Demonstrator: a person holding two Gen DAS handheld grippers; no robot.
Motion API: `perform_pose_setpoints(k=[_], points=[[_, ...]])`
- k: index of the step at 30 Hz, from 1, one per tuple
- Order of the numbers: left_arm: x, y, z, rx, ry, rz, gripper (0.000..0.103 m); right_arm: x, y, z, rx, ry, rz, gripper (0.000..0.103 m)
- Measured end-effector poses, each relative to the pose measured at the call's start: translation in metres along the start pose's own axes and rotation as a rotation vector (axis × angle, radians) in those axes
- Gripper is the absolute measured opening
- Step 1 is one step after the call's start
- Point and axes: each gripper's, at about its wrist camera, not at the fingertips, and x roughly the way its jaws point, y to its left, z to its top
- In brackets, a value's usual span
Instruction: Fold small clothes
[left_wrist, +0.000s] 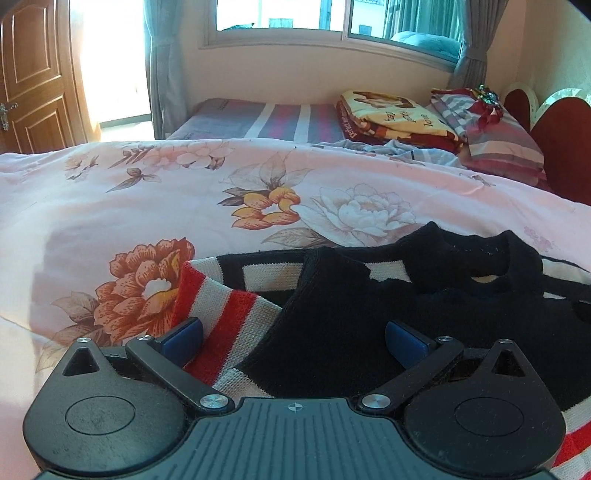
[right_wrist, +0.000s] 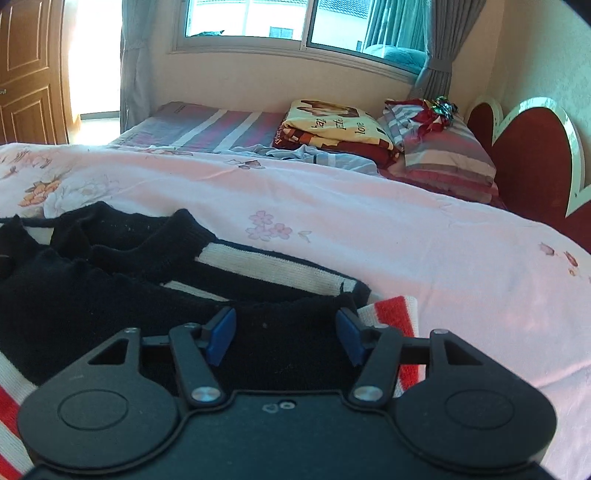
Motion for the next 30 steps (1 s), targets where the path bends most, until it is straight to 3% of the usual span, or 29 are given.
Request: perform_pose_setpoints(k=[6,11,19,23,30], points=[[-0.015,-0.001,0.001,0.005,0.010,0.006,0.103,-0.010,0.006,0.006,-0.001,0.018,-0.001,0.058],[-0.046,0.007,-0.019,0.003,0.005,-0.023,0.103,-0.051,0.015,-0.002,0.052,-0.039,0.089,0.059],[-0.082,0.016,-0.054,0.036,0.016,-0.042,0.103,-0.097,0.061,-0.026,-0.009,-0.050,0.179,0.060],[-0.090,0.024,-0.063,0.012,0.025,-0.035,0.103,-0.098,0.084,-0.041,-0.053,-0.017,0.180,0.059],[-0.112,0.034,-0.074,-0.011,0.049,-0.048,0.103,-0.114,0.086,-0.049,-0.001,-0.017,0.172,0.060]])
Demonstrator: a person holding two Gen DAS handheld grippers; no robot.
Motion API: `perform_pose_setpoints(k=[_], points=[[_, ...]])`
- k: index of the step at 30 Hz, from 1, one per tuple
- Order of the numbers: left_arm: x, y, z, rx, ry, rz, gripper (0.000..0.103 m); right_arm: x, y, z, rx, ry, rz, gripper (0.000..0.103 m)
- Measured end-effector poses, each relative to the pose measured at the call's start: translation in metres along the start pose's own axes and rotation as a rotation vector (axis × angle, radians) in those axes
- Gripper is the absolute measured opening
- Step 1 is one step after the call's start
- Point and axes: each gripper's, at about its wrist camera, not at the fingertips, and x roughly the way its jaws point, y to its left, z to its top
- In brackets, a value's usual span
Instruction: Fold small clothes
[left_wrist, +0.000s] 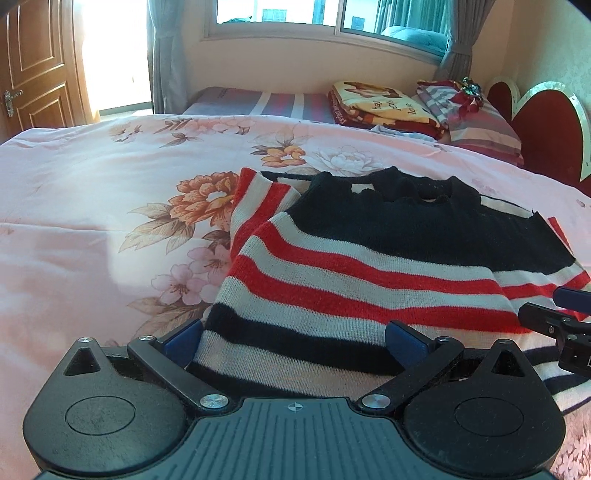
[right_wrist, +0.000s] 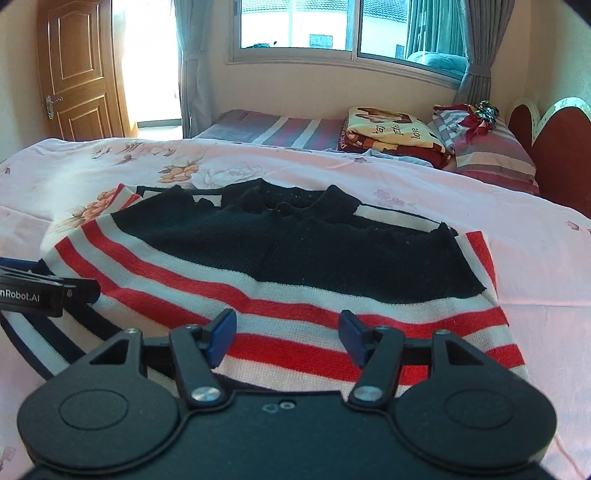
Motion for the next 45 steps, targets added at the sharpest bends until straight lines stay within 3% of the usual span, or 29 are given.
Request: perform_pose_setpoints(k=[9,12,26,31,33,36,41,45], points=[[-0.016,0.004,-0.025,-0.001,0.002,-0.006,0.103,-0.014,0.014,-0.020,-0.010,0.016,0.012,0.060],[-0.011,0.006,-0.032,0.003,0.034,0.009,0.103,0.000,0.016,-0.030,-0.026,0.083,-0.011,0.061],[-0.042,0.024,-0.045,-0.145,0.006,-0.048,0.103,-0.018,0.008,-0.029,0.029,0.045,0.025,0.062],[-0.040,0.036,-0.060,-0.294,0.086,-0.110,0.103,-0.018,0.003,-0.032,0.038,0.048,0.026,0.062],[-0.033,0.037,-0.066,-0.307,0.084,-0.111,0.103,-0.018,0.003,-0.033,0.041,0.047,0.028,0.062],[-0.026,0.041,-0.066,-0.374,0.043,-0.140,0.103,-0.018,0.002,-0.033,0.034,0.044,0.028,0.061],[-0.005,0.055,-0.061,-0.576,-0.034,-0.225,0.103,-0.014,0.002,-0.034,0.027,0.051,0.031,0.062],[0.010,0.053,-0.056,-0.648,-0.091,-0.261,0.103,-0.011,0.001,-0.034,0.032,0.044,0.034,0.062]])
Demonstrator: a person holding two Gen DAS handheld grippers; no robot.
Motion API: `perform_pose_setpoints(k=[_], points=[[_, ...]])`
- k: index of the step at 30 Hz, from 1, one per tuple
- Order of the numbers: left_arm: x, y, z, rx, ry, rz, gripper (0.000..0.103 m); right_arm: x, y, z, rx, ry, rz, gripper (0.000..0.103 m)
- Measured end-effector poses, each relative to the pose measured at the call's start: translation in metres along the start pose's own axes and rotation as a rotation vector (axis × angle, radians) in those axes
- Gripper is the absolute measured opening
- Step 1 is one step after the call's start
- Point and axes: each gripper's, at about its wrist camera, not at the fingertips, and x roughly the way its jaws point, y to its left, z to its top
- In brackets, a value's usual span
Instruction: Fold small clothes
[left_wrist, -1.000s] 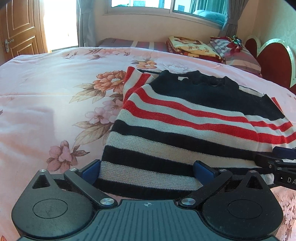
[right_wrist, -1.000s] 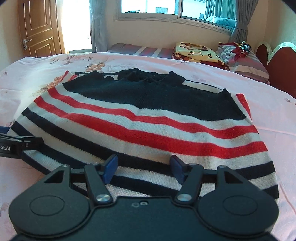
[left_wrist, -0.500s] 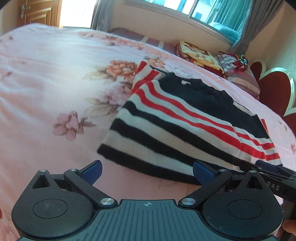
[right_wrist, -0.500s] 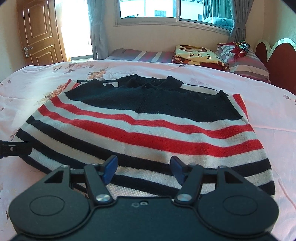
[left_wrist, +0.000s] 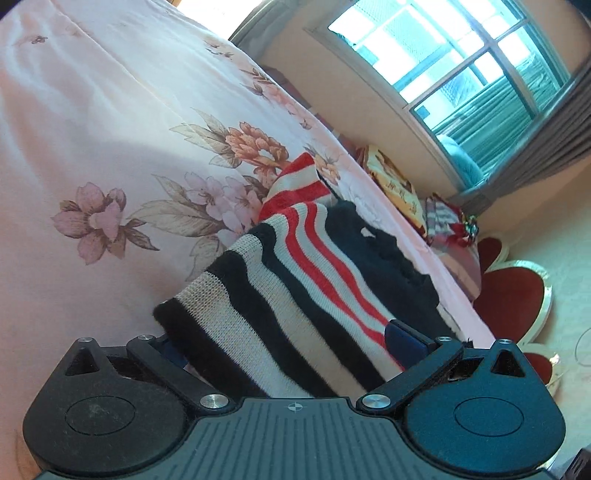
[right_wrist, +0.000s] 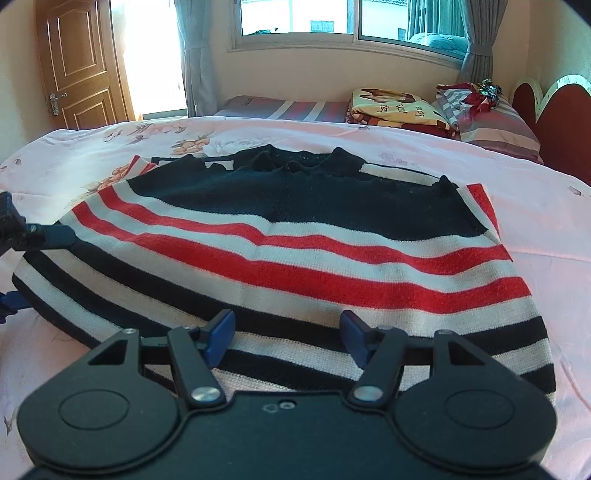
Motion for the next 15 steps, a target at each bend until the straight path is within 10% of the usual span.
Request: perform_pose_setpoints(k=[2,4,15], points=[[0.006,-0.001,0.001,-0.035,-0.026,-0.011,0.094,0.000,-0.001,0.001,0.003,-0.012,0.002,0.062],[0.015,0.000,0.004,-0.064,-0.017,-0.012,0.057,-0.002,-0.003,0.004,0.009,-0.027,0.006,0.062],[0.020,-0.014,0.013,-0.025,-0.055,-0.034,0.031,0.026,-0.001,0.018,-0.063,-0.031,-0.048,0.064]])
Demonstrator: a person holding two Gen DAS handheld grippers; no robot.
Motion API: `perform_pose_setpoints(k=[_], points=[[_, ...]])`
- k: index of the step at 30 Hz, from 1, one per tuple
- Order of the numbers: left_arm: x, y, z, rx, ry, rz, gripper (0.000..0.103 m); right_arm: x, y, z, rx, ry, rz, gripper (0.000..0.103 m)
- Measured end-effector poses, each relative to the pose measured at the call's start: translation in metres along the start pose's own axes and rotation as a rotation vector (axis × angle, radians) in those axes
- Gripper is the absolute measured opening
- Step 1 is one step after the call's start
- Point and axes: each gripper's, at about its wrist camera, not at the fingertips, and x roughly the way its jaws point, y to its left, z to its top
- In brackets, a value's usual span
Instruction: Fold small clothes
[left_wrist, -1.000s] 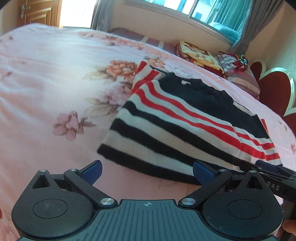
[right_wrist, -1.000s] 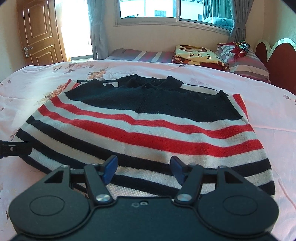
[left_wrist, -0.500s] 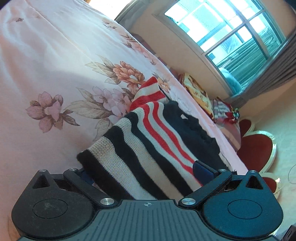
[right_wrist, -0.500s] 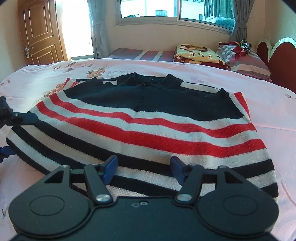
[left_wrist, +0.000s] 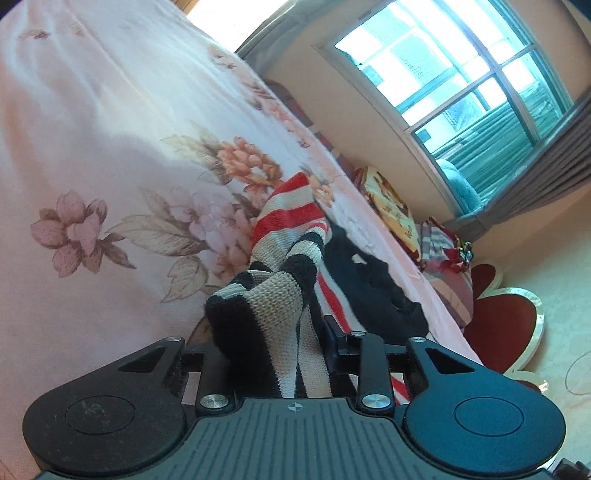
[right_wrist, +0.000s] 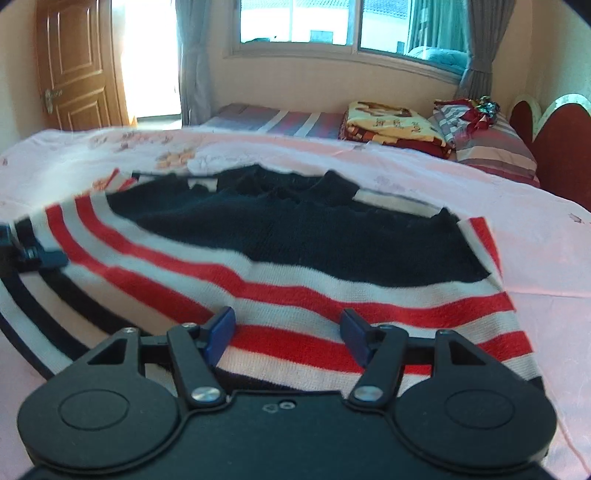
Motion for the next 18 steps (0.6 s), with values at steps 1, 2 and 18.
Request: perform_pose_setpoints(k=[1,2,18], points=[[-0.003,-0.009,0.002,0.037,-0.011,-0.022,0.031,0.000,0.002,-0.005,-0.014,-0.023,-0.010,0.064],[-0.006,-0.018,0.004,0.075,-0.019,-0.042,0.031,0.000,0.004,-0.007,-0.018,-0.035,-0.016,0.064],[0.067,-0.186,-0.094,0.483,0.299,-0.339,0.018,-0.075,-0.107,-0.037,0.310,-0.068,0.004,0.063]])
